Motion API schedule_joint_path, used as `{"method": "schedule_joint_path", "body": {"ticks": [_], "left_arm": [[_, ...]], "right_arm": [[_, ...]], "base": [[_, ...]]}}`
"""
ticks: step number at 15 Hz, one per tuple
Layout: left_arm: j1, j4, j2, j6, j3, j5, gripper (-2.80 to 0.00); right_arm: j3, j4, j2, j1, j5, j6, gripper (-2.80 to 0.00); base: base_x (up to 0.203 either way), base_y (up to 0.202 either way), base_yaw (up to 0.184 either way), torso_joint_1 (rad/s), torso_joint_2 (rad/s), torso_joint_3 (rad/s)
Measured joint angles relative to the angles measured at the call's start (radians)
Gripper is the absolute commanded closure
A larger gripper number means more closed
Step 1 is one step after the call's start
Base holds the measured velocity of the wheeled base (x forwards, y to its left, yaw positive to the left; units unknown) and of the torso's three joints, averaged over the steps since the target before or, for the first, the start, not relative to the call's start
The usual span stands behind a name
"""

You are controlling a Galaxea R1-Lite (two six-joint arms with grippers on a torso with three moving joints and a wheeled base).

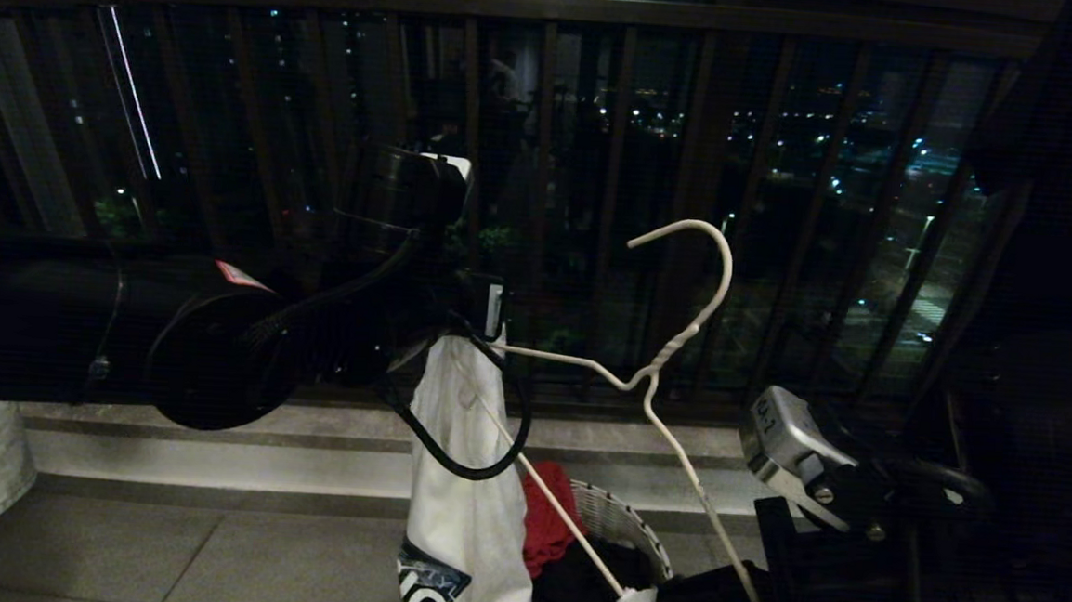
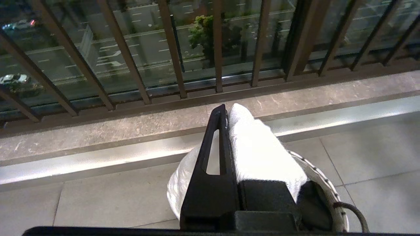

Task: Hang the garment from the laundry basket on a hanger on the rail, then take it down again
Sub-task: Hang the clothes on the clothes rack

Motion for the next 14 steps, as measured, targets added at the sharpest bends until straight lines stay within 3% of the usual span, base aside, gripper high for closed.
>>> {"method": "schedule_joint_path", "body": {"ticks": [3, 10, 14], "left_arm": [[-0.022, 0.07, -0.022, -0.003, 0.001, 0.0, 0.0], [-0.095, 0.088, -0.061, -0.032, 0.007, 0.006, 0.0], [-0.176, 0.138, -0.092, -0.043, 0.011, 0.005, 0.0]], "right_arm": [[0.0, -0.025, 0.0, -0.015, -0.004, 0.0, 0.0], [0.003, -0.025, 0.017, -0.02, -0.006, -0.003, 0.0], [0.003, -0.025, 0.024, -0.019, -0.007, -0.004, 0.0]], "base": [[0.0, 0.0, 0.0, 0.0, 0.0, 0.0], [0.0, 0.0, 0.0, 0.0, 0.0, 0.0], [0.0, 0.0, 0.0, 0.0, 0.0, 0.0]]}}
